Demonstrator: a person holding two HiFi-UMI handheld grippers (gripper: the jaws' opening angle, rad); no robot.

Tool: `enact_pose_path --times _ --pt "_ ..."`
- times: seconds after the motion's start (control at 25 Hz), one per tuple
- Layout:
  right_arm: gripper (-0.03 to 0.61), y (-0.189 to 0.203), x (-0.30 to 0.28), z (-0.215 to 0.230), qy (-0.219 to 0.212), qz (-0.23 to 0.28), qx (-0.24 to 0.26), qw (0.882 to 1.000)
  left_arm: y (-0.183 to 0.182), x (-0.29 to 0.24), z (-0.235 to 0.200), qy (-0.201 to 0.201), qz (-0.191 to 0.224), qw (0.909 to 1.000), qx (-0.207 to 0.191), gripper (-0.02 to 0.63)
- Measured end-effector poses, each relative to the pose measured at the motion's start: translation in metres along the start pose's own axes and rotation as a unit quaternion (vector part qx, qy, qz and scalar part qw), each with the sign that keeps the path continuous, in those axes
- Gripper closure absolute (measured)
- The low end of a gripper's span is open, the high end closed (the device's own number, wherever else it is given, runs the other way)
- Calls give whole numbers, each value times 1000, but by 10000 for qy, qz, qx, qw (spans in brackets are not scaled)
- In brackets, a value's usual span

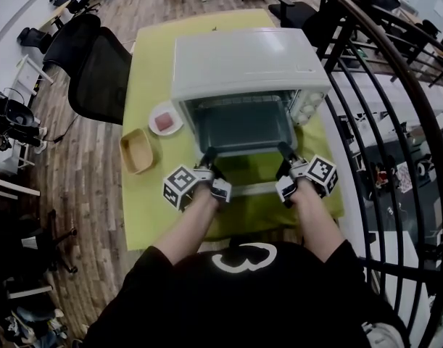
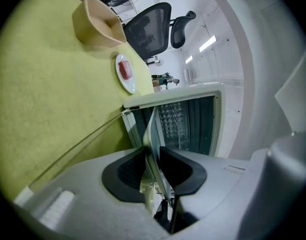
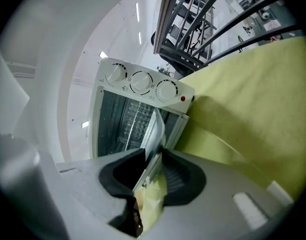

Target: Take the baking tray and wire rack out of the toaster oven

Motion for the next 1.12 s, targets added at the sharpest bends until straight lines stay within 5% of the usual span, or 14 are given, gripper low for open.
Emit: enact_pose_path --times 0.64,1.12 --pt "483 31 63 -4 -110 54 123 9998 29 57 0 12 -168 9998 -97 506" --pt "482 84 128 -32 -401 -64 307 9987 42 149 7 196 15 9998 -105 503"
Point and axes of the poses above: the fingertips, and each gripper's own axes: x backward along the fingers, z to its right, y out of its underside, the point moved 2 cm from there along x, backward along the fingers, and after that the axes turned 2 degrees about -x, right-handed, at the moved point
